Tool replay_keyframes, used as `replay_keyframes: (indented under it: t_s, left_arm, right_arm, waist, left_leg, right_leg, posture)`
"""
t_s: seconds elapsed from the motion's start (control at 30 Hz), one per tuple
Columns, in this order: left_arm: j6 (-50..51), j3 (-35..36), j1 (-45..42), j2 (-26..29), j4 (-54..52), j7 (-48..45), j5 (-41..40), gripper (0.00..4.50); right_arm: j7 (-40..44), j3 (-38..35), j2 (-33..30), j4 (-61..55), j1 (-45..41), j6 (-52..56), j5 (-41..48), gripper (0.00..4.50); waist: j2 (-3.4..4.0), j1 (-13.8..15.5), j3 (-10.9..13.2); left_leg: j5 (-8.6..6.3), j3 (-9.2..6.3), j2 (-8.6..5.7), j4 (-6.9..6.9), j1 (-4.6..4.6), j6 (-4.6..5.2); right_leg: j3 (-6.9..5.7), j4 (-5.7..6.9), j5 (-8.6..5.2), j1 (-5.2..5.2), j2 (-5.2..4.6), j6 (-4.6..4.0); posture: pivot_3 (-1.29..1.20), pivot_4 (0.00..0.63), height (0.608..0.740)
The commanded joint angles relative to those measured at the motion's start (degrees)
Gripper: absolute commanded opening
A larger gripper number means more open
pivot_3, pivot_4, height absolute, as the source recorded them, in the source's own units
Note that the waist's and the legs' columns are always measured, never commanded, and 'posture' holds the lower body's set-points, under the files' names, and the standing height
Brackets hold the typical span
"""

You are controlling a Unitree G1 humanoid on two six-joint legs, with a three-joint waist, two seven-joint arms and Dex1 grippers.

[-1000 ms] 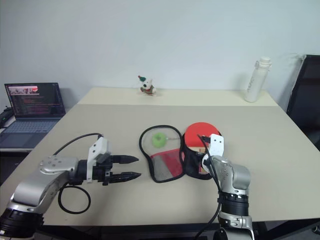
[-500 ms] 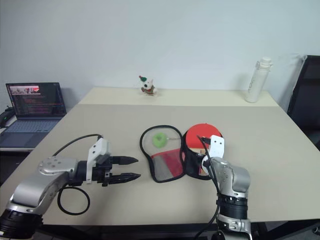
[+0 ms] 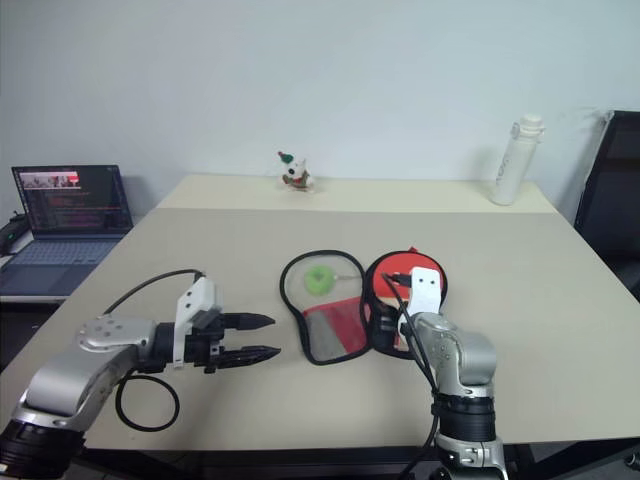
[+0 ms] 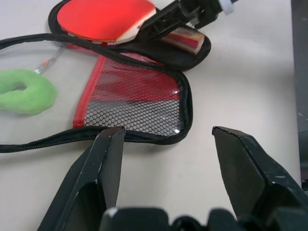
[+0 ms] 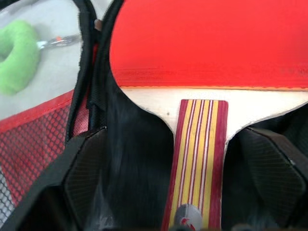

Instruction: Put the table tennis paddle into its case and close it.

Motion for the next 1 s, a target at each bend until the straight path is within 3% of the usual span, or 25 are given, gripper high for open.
replay_keyframes:
  t_s: [0.03,0.23,0.53,0.67,0.77,1.0]
  left_arm:
    - [-1.2,1.67,0.42,0.17,0.39,1.41,0.88,3.16]
    - [-2.96,1.48,0.62,-0.16,3.83,2.87,2.63,3.16]
    - [-3.69,0.01,-1.48,-1.37,6.91,2.96,4.24,3.16]
    - [-6.16,-1.05,-3.04,-2.39,10.81,4.62,7.57,3.16]
    - [-7.12,-1.64,-6.93,-4.41,15.99,7.5,10.1,2.58]
    - [-11.74,-6.29,-14.17,-8.95,26.79,7.88,15.37,0.05]
  right_arm:
    - [6.67,4.3,-6.24,-8.16,-0.25,0.2,1.72,4.48]
    - [21.71,2.19,-21.37,-14.94,-0.86,10.12,11.62,4.48]
    - [26.97,-2.0,-21.11,-17.51,-1.38,16.12,19.34,4.48]
    - [35.83,-4.25,-27.13,-19.12,-2.49,12.6,25.64,4.48]
    - [40.4,-5.98,-32.18,-18.33,-3.53,10.42,28.43,4.5]
    - [46.93,-7.45,-41.62,-16.21,-1.51,1.76,29.03,4.5]
  waist:
    - [0.0,0.02,0.0]
    - [-0.02,0.29,-0.01]
    - [-0.03,0.36,-0.01]
    - [-0.02,0.54,0.0]
    - [-0.04,0.62,0.0]
    - [-0.05,0.68,0.0]
  left_leg:
    - [0.0,0.0,0.0,0.0,0.0,0.0]
    - [-0.01,-0.01,0.01,0.01,0.01,0.02]
    - [-0.01,-0.01,0.0,0.02,0.0,0.02]
    - [-0.01,-0.03,0.0,0.02,0.0,0.03]
    - [-0.01,-0.05,-0.01,0.05,0.0,0.04]
    - [-0.02,-0.06,-0.02,0.09,0.0,0.05]
  right_leg:
    - [-0.01,0.0,0.0,0.0,0.0,0.0]
    - [-0.03,-0.02,0.0,0.03,0.0,0.0]
    - [-0.02,-0.02,0.0,0.04,0.0,0.0]
    - [-0.06,-0.03,0.0,0.04,0.0,0.0]
    - [-0.07,-0.03,0.0,0.07,0.0,0.0]
    - [-0.08,-0.04,0.0,0.08,0.01,0.01]
  posture:
    - [0.0,0.15,0.74]
    - [0.0,0.15,0.74]
    - [0.0,0.15,0.74]
    - [0.0,0.15,0.74]
    - [0.0,0.15,0.74]
    - [0.0,0.15,0.74]
